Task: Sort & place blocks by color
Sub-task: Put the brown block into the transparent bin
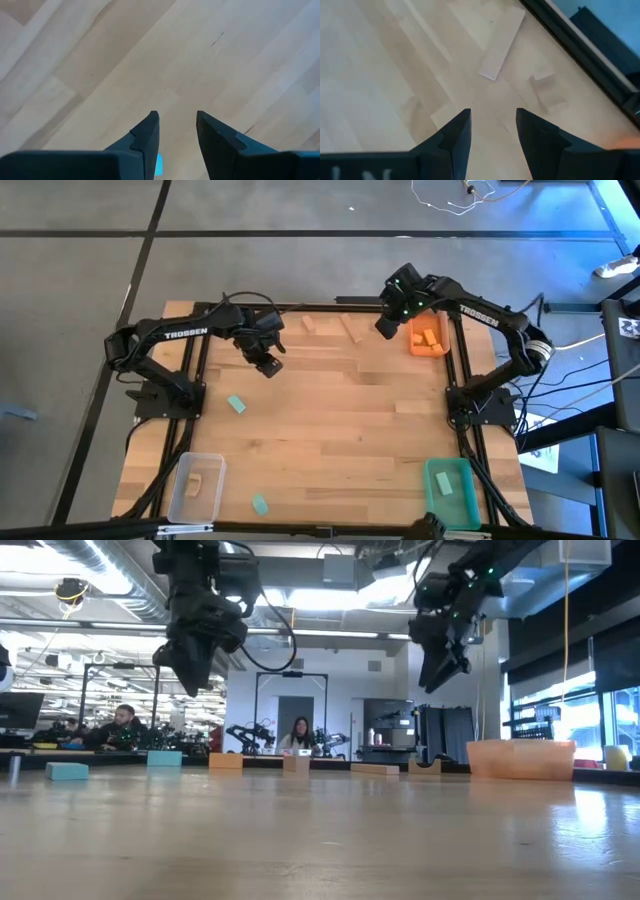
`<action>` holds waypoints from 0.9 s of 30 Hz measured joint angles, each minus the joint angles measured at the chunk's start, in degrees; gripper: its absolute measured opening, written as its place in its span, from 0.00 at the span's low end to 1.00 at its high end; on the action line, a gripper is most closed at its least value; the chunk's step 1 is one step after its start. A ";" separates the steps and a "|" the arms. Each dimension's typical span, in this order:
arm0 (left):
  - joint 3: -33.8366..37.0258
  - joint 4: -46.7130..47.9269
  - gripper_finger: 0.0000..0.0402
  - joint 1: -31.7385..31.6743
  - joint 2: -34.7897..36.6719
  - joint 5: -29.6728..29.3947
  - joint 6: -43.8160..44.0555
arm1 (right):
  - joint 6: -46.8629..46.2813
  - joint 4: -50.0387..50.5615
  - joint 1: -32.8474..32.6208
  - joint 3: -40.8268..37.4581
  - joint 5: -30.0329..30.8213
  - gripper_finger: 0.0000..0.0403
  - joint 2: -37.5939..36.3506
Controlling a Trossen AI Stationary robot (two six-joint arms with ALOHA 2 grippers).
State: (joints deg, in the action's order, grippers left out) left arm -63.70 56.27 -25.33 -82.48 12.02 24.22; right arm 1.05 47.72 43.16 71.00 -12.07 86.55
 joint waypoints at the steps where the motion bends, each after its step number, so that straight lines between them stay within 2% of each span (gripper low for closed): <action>1: 0.00 0.00 0.30 -0.15 0.00 -0.09 -0.47 | -1.08 -0.63 0.00 0.00 0.01 0.39 0.79; 5: 0.00 -0.02 0.30 -0.28 0.00 -0.95 -0.85 | -0.96 -0.83 0.00 0.00 1.40 0.36 3.20; 11: 0.00 -0.02 0.30 -0.28 0.00 -0.97 -2.04 | 0.88 -2.03 0.00 0.00 -0.15 0.18 3.88; 14: 0.00 -0.02 0.30 -0.28 0.00 -0.97 -2.65 | 1.05 -2.40 0.01 0.00 0.24 0.15 3.88; 17: 0.00 -0.02 0.30 -0.28 0.00 -0.97 -2.91 | 1.14 -2.41 0.11 0.00 0.44 0.17 3.88; 21: 0.00 -0.02 0.30 -0.28 0.00 -0.93 -3.81 | 2.47 -3.29 0.11 0.00 1.67 0.26 3.88; 27: 0.00 -0.02 0.30 -0.28 0.00 -0.90 -3.87 | -3.03 -4.82 0.34 0.02 9.74 0.43 4.49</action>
State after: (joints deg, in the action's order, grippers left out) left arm -63.70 56.25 -25.61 -82.48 11.11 20.34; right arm -1.98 42.90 43.49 71.02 -2.33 91.04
